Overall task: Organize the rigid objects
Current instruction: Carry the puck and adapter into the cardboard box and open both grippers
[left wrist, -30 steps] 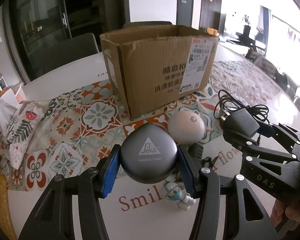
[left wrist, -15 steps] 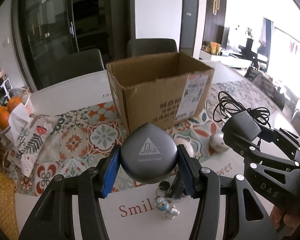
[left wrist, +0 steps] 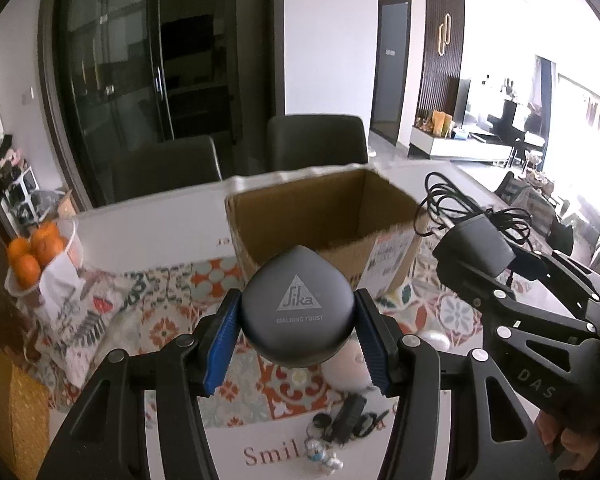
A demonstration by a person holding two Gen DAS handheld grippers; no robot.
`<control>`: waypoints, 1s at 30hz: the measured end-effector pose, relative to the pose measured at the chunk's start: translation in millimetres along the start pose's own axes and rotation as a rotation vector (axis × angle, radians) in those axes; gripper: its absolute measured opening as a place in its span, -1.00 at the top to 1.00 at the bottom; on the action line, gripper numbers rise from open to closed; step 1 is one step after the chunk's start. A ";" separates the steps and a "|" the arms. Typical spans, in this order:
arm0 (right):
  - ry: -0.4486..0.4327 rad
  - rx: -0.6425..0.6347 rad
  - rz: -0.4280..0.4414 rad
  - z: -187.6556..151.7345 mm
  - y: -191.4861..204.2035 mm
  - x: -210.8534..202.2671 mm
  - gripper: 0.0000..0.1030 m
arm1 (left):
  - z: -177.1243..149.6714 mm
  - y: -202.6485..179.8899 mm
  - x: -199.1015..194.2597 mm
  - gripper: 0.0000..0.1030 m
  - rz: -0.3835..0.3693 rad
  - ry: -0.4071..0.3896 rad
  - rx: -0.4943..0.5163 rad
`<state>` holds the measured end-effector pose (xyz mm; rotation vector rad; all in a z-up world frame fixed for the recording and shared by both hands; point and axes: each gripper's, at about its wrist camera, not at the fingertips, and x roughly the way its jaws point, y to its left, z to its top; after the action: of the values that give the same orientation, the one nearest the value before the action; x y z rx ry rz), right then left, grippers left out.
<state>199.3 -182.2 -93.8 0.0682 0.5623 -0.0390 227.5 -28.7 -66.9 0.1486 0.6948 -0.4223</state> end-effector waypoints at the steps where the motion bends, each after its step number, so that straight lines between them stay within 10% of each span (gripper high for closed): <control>1: -0.003 0.001 0.007 4.3 -1.5 0.3 -0.07 | 5.7 -0.6 0.1 -0.07 -0.003 -0.007 -0.002; 19: 0.034 -0.037 0.082 70.9 -23.7 51.4 -0.07 | 74.2 2.3 40.2 -0.07 -0.014 -0.018 0.007; 30: 0.151 -0.162 0.103 103.7 -19.7 106.0 -0.07 | 93.2 14.0 94.3 -0.07 -0.028 0.147 -0.030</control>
<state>342.9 -211.6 -64.0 -0.0582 0.7099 0.1124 353.3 -72.1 -57.1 0.1421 0.8480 -0.4307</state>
